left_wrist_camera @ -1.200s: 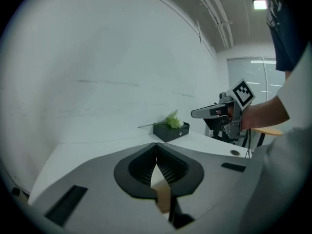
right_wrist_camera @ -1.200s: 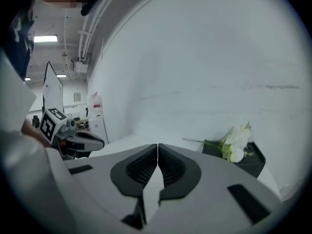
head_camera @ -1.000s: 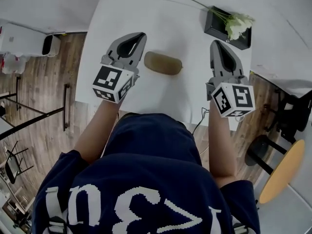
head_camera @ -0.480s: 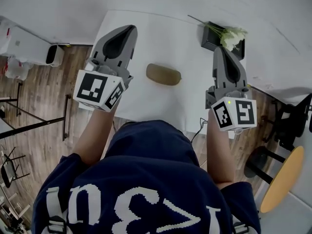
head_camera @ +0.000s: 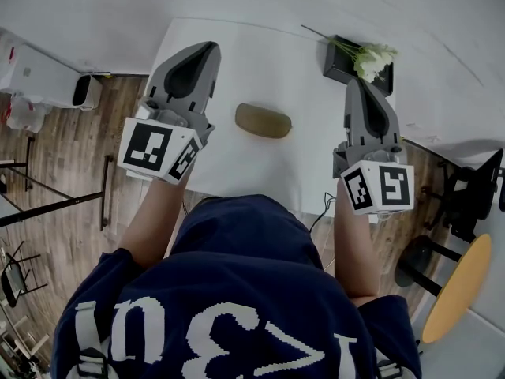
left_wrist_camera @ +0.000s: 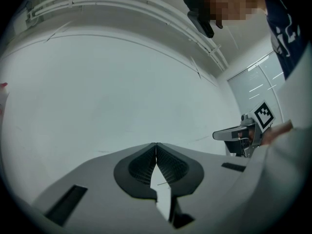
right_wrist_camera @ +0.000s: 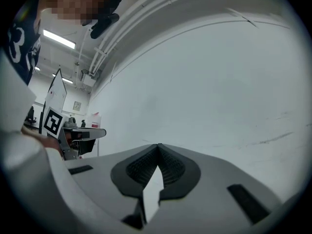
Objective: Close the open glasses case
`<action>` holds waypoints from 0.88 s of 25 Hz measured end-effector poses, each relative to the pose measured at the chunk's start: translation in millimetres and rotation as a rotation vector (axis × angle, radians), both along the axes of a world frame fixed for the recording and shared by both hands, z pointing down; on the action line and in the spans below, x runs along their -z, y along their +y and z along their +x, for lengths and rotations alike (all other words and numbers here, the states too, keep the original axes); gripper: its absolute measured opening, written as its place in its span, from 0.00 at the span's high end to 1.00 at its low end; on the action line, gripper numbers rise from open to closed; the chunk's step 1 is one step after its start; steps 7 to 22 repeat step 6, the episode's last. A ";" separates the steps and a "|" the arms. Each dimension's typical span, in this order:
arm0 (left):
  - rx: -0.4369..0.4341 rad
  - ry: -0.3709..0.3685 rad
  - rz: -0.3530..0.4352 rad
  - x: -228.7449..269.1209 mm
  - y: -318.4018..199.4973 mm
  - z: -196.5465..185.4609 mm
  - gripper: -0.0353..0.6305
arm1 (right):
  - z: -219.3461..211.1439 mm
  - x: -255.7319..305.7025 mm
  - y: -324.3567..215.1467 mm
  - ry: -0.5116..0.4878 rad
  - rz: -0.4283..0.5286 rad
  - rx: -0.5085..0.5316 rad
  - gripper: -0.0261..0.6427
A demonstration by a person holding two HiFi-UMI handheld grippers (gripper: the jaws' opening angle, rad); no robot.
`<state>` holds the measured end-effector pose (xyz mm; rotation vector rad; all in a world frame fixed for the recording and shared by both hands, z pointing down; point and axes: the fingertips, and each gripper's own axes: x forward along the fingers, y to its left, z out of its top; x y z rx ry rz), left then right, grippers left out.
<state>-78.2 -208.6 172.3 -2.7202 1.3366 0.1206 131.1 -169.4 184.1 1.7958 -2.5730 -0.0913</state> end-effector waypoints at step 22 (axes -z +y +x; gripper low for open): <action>0.004 -0.001 0.009 -1.5 -1.5 2.0 0.93 | 3.7 -5.0 -3.0 0.003 -0.005 -0.003 0.93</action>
